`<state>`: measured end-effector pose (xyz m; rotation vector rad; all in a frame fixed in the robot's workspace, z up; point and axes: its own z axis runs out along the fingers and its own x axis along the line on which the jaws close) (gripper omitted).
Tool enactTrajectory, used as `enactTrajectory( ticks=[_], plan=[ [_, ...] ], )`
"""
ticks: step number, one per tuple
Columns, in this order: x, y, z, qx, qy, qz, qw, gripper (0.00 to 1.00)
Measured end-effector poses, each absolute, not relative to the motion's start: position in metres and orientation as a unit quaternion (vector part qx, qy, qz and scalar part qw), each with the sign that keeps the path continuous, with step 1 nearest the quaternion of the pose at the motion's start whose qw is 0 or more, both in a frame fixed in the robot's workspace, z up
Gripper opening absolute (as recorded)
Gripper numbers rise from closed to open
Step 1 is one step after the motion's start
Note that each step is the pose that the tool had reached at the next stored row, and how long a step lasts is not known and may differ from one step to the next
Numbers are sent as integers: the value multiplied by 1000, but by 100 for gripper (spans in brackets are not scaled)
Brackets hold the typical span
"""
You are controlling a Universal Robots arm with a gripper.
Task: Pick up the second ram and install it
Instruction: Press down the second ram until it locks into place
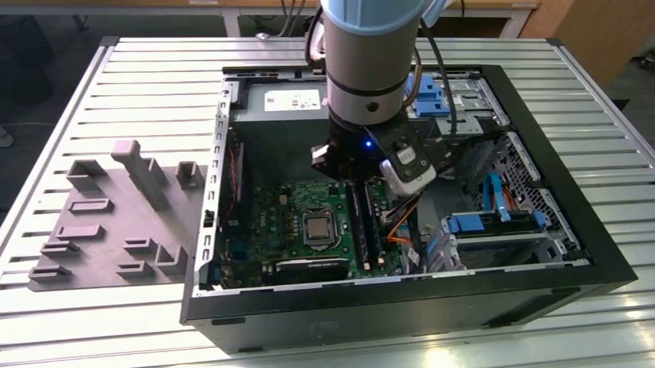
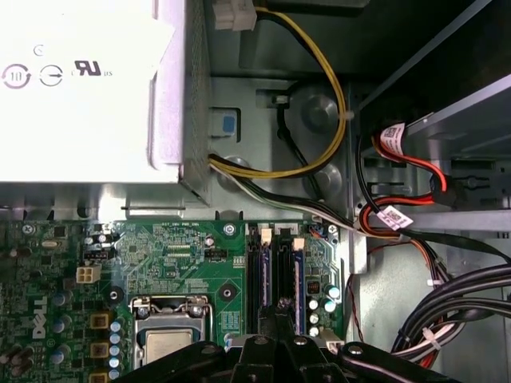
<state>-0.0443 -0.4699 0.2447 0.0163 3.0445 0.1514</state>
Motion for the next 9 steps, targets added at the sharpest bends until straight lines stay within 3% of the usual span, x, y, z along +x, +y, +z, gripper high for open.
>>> enactTrajectory(
  ticks=[9],
  plan=[
    [-44, -466, 244, 5, 998, 50, 47, 11]
  ],
)
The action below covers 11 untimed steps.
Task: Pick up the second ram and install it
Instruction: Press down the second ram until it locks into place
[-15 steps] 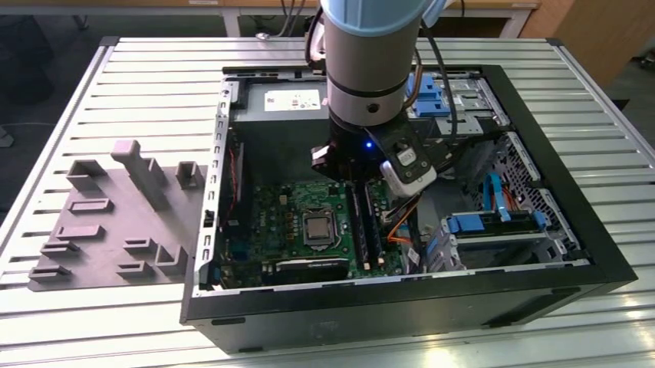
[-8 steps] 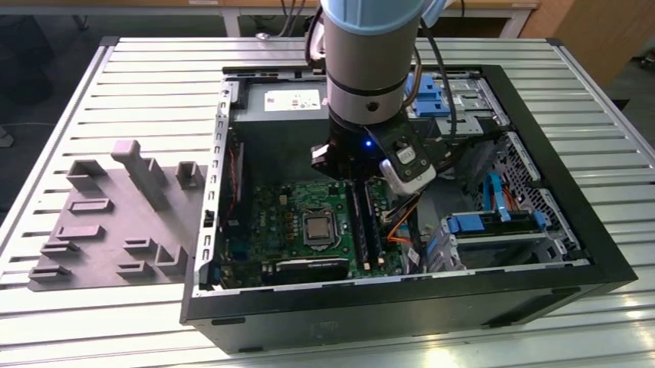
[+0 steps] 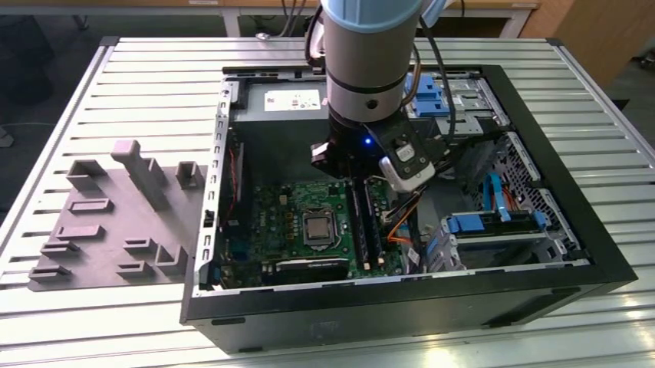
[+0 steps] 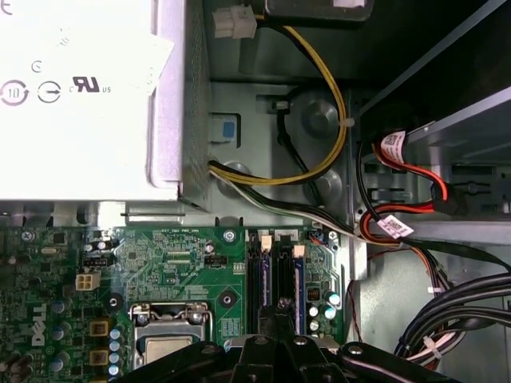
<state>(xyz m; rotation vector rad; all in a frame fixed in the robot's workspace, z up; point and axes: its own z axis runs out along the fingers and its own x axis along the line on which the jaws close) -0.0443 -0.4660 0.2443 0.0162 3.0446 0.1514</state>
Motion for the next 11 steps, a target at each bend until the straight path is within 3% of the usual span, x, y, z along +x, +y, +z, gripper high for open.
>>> enactTrajectory(
  ticks=[11],
  plan=[
    [-44, -464, 239, 5, 998, 50, 47, 11]
  ],
)
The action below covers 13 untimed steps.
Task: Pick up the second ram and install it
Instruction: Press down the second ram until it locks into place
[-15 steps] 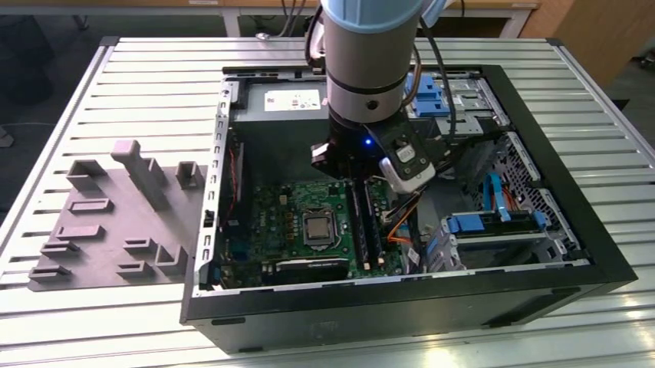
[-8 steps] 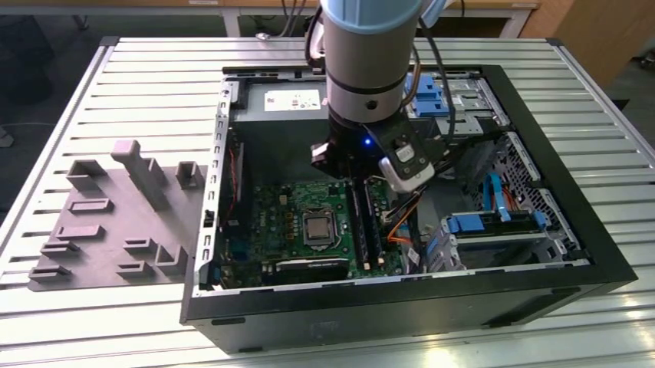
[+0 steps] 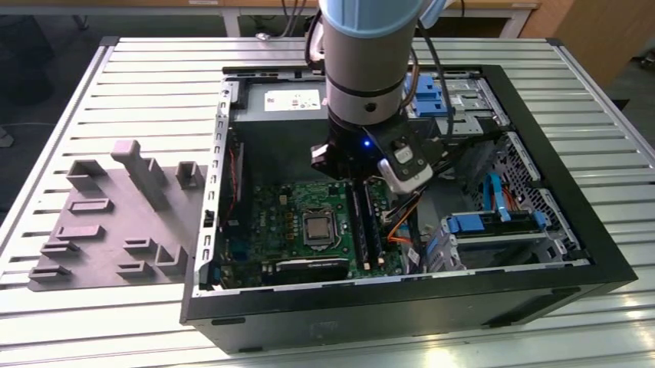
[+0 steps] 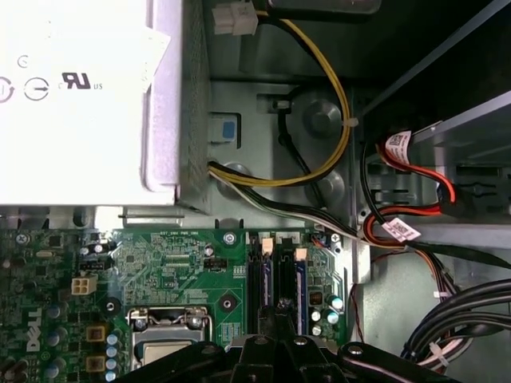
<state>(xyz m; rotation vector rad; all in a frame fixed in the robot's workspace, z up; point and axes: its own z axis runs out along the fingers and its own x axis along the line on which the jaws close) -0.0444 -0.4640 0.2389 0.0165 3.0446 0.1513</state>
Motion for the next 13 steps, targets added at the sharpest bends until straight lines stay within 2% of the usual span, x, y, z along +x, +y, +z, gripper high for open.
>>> enactTrajectory(
  ticks=[13],
  plan=[
    [-44, -455, 236, 6, 998, 50, 47, 11]
  ],
)
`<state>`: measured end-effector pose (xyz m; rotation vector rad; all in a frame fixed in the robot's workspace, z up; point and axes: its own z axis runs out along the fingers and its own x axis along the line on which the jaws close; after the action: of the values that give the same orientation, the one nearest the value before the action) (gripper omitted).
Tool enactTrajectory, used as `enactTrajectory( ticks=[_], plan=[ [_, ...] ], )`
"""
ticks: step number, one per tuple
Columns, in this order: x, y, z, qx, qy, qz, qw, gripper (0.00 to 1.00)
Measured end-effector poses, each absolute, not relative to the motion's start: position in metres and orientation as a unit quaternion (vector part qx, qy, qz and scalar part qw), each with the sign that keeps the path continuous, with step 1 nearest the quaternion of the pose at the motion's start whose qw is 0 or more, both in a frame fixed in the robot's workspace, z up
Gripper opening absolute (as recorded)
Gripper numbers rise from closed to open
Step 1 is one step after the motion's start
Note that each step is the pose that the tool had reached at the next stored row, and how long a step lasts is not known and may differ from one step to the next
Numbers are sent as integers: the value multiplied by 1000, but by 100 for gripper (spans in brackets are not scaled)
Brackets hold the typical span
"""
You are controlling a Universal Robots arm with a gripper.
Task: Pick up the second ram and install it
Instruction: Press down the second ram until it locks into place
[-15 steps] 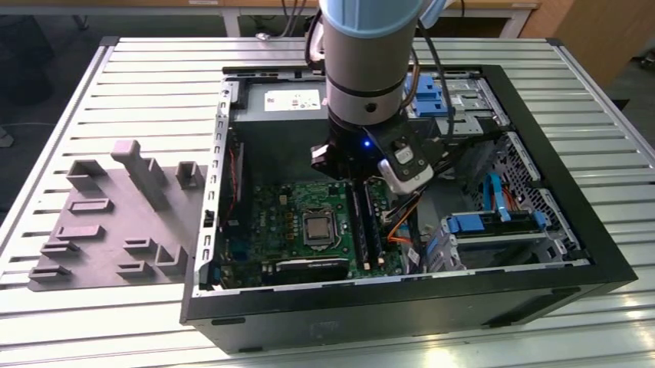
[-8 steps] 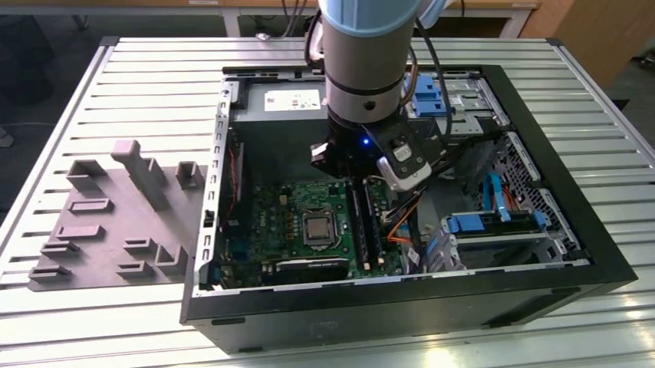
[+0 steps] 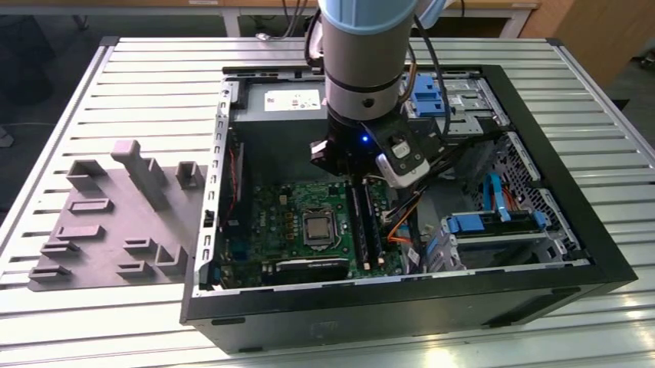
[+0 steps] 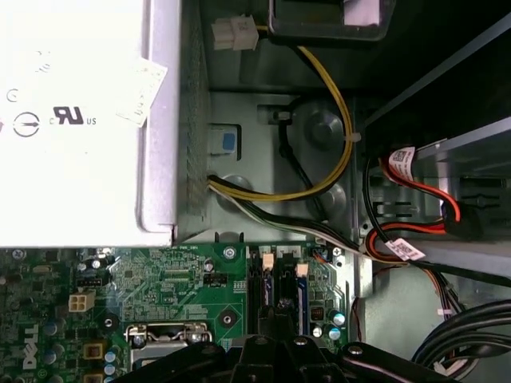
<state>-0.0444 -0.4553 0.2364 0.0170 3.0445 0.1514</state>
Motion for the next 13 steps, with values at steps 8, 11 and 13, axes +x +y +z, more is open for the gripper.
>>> enactTrajectory(
  ticks=[8, 11, 13],
  plan=[
    [-44, -455, 236, 6, 998, 50, 47, 11],
    [-44, -455, 234, 6, 998, 50, 47, 11],
    [-44, -455, 234, 6, 998, 50, 47, 11]
  ],
)
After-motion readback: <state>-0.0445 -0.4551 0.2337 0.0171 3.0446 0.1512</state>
